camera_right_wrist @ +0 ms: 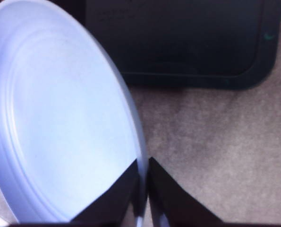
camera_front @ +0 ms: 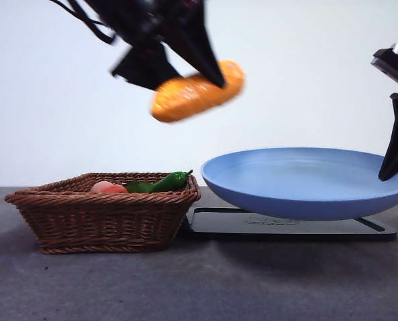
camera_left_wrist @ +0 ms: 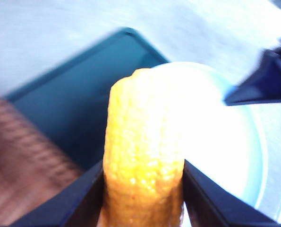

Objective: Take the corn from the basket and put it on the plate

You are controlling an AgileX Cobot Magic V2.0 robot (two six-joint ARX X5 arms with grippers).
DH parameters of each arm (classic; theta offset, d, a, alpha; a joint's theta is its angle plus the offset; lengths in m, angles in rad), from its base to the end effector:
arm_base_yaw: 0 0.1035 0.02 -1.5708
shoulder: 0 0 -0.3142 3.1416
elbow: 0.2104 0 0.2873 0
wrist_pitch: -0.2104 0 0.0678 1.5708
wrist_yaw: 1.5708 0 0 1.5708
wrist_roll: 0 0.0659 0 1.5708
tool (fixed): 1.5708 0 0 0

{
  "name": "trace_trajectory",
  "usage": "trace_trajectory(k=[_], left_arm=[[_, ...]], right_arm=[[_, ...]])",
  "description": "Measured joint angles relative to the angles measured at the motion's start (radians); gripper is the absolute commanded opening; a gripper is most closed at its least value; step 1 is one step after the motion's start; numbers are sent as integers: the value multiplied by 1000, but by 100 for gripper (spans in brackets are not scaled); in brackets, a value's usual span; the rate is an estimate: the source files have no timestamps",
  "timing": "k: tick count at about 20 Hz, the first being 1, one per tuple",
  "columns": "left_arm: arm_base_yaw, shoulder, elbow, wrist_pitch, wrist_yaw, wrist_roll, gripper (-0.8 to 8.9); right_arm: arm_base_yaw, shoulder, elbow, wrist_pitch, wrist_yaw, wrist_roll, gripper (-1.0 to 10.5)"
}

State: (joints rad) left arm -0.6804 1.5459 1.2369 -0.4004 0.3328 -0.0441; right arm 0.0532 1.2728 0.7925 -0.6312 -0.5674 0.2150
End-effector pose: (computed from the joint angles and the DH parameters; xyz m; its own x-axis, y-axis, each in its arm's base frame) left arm 0.2949 -0.2664 0.3046 0.3519 -0.7051 -0.6156 0.7642 0.5962 -0.2460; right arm 0.2571 0.0492 0.2167 0.3448 0.5566 -0.7559 -0.0853 0.8205 0.5652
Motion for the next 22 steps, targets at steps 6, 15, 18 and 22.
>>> trace_trajectory(k=[6,15,18,22], left_arm=[[-106,136,0,115,4,0,193],[-132,190,0,126,4,0,330],[-135,190,0,126,4,0,330],[-135,186,0,122,4,0,329]], right_arm=[[0,0,0,1,-27,2,1],[0,0,0,0,-28,2,1],[0,0,0,1,-27,2,1],[0,0,0,10,-27,2,1]])
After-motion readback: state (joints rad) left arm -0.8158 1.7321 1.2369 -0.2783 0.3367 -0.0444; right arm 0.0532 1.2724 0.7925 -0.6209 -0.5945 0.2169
